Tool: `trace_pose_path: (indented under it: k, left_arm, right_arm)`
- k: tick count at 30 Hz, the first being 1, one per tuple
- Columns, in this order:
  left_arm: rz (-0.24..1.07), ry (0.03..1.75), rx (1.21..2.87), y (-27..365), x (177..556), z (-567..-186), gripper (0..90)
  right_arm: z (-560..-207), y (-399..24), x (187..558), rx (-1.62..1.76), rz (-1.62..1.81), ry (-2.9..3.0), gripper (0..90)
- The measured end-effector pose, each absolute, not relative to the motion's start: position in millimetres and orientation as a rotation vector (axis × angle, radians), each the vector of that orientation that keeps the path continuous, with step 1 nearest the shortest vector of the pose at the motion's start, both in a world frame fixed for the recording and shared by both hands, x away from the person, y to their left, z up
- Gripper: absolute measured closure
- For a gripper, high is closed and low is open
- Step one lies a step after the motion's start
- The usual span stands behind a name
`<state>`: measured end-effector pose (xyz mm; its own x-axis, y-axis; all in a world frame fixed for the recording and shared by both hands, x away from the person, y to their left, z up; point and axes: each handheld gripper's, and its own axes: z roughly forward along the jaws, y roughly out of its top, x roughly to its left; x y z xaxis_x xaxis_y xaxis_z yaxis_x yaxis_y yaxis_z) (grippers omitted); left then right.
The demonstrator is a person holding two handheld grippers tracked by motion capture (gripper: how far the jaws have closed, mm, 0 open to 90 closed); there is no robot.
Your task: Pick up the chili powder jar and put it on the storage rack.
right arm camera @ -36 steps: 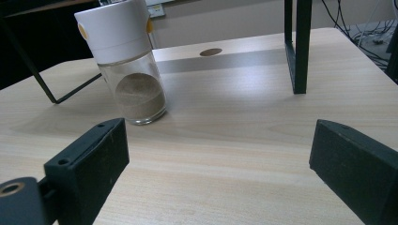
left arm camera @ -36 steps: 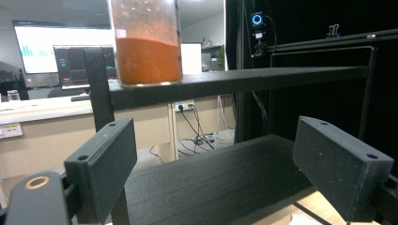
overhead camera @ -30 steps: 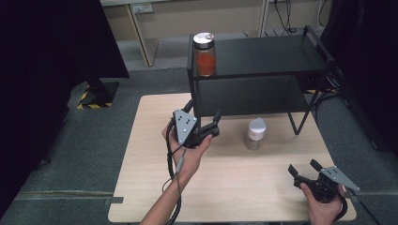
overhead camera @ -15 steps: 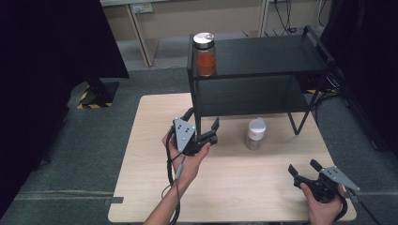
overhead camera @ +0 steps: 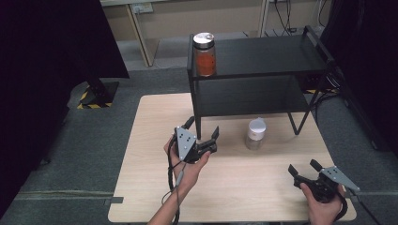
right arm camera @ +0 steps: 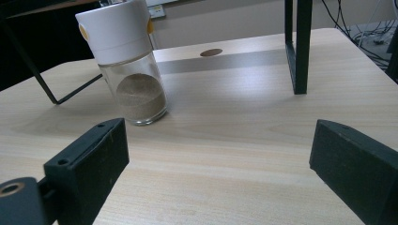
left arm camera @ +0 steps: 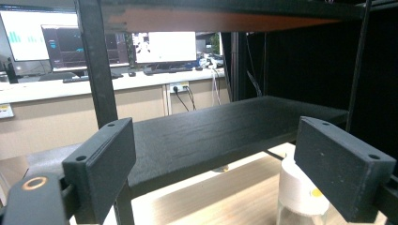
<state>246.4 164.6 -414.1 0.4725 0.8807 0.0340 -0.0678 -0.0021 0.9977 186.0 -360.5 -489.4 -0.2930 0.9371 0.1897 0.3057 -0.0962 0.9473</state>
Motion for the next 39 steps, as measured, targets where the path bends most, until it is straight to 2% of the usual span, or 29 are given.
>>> trace_pose_path:
  k: [24, 39]
  left_arm:
    - [0.857, 0.778, 1.433, 168.4, 238.9, -458.4, 12.3]
    - [0.755, 0.830, 1.477, 180.5, 236.5, -493.5, 11.5]
  right_arm:
    - [-489.7, -360.5, 185.7, 1.368, 1.415, 1.603, 5.1]
    - [-489.4, -360.1, 185.8, 1.366, 1.411, 1.605, 5.1]
